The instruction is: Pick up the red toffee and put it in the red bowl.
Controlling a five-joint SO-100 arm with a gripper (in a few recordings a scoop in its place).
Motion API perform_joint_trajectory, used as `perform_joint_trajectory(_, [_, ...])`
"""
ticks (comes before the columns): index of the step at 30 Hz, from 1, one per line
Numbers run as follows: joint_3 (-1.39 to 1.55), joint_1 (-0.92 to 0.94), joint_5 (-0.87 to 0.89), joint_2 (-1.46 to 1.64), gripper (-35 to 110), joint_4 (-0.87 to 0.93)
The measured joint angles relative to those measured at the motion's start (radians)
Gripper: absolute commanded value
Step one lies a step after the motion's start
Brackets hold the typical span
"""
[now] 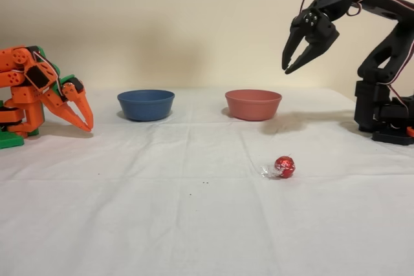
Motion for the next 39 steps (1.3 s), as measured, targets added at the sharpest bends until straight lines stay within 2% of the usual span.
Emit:
perform_joint_trajectory(8, [-0.120,-0.072,-0.247,-0.176,0,0.005])
perform_joint_trajectory(16, [-0.146,-0.158,-0.373,-0.275,0,-0.046])
perform_joint_trajectory(25, [-0.149,-0.282,-0.316,-0.388,0,-0.110])
perform_joint_trajectory(39, [-0.137,-0.282,-0.130,-0.525,0,-0.238])
